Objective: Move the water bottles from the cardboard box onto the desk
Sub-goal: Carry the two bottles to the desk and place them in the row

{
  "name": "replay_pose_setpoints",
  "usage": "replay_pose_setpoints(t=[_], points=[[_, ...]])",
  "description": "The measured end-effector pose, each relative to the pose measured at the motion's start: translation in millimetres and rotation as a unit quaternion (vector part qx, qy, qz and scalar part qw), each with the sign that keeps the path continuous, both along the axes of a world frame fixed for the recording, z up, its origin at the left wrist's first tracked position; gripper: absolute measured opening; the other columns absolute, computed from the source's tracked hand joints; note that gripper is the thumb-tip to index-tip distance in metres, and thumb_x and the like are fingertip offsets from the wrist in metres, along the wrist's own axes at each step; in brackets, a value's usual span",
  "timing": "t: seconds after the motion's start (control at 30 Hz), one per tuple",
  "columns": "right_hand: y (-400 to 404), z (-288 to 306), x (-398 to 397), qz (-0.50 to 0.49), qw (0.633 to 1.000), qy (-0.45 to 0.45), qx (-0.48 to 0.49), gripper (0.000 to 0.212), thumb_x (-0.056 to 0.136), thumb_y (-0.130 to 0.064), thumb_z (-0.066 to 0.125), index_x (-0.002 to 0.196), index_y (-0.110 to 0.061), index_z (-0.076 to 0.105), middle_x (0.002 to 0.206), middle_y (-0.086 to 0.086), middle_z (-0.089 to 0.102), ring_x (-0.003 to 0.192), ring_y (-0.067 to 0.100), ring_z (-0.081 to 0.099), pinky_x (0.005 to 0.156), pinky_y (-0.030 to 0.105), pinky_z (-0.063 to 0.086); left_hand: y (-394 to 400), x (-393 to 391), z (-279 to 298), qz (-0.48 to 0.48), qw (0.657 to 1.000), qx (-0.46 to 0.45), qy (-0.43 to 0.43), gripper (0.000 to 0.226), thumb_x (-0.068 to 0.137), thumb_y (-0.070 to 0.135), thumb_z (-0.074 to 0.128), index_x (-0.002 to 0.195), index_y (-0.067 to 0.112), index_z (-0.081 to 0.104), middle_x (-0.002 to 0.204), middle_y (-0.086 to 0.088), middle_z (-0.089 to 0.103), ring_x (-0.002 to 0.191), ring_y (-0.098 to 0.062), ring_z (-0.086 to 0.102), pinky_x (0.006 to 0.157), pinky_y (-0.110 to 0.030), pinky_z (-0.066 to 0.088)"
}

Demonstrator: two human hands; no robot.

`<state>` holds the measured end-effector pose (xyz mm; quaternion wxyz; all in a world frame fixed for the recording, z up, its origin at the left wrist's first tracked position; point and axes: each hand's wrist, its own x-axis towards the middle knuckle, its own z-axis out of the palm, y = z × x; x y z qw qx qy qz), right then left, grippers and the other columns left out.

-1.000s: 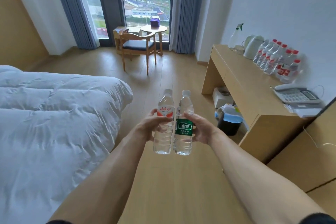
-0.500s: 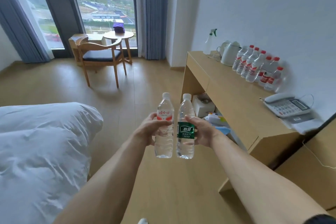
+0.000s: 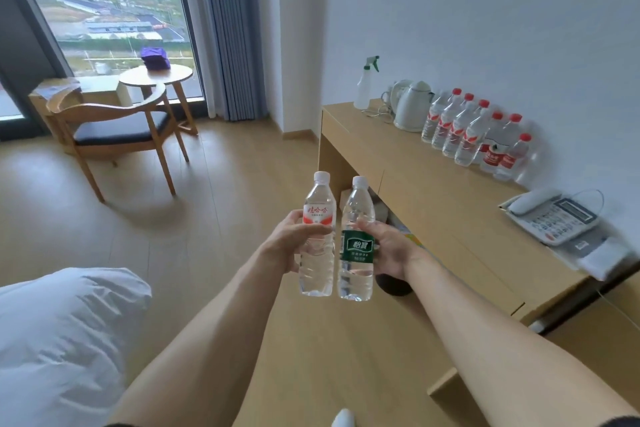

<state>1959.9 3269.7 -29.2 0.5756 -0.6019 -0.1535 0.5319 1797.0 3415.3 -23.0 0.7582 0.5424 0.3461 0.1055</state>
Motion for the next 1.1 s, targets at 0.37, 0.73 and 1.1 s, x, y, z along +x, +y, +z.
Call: replay_pose_setpoints(t=[0.37, 0.73, 1.1], points=[[121.7, -38.7, 122.6, -0.005, 0.999, 0.032, 0.031, 0.061, 0.092, -0.044, 0.068, 0.143, -0.015, 0.052, 0.136, 0.021, 0.061, 0.128, 0.046, 0.054, 0.105, 0.072, 0.038, 122.5, 129.1, -12.7, -0.018, 1.000, 0.005, 0.008, 0.067, 0.071, 0.013, 0.088, 0.127, 0.022, 0.053, 0.121, -0.013, 0.069, 0.106, -0.036, 0.070, 0.089, -0.064, 0.055], [190.0, -23.1, 278.9, -0.078, 0.997, 0.007, 0.017, 0.074, 0.075, -0.046, 0.076, 0.135, -0.008, 0.054, 0.116, 0.019, 0.070, 0.106, 0.040, 0.067, 0.086, 0.061, 0.055, 207.3, 302.3, 4.5, -0.050, 0.999, 0.012, 0.005, 0.070, 0.062, 0.012, 0.088, 0.124, 0.020, 0.055, 0.120, -0.016, 0.068, 0.107, -0.039, 0.069, 0.093, -0.066, 0.052], [150.3, -20.9, 385.5, -0.227, 0.974, -0.003, -0.008, 0.062, 0.086, -0.041, 0.073, 0.136, -0.011, 0.052, 0.137, 0.029, 0.057, 0.122, 0.049, 0.058, 0.094, 0.076, 0.044, 201.3, 468.7, -8.7, -0.193, 0.981, -0.003, 0.019, 0.070, 0.065, 0.010, 0.089, 0.126, 0.024, 0.057, 0.115, -0.019, 0.072, 0.108, -0.044, 0.068, 0.093, -0.069, 0.050]])
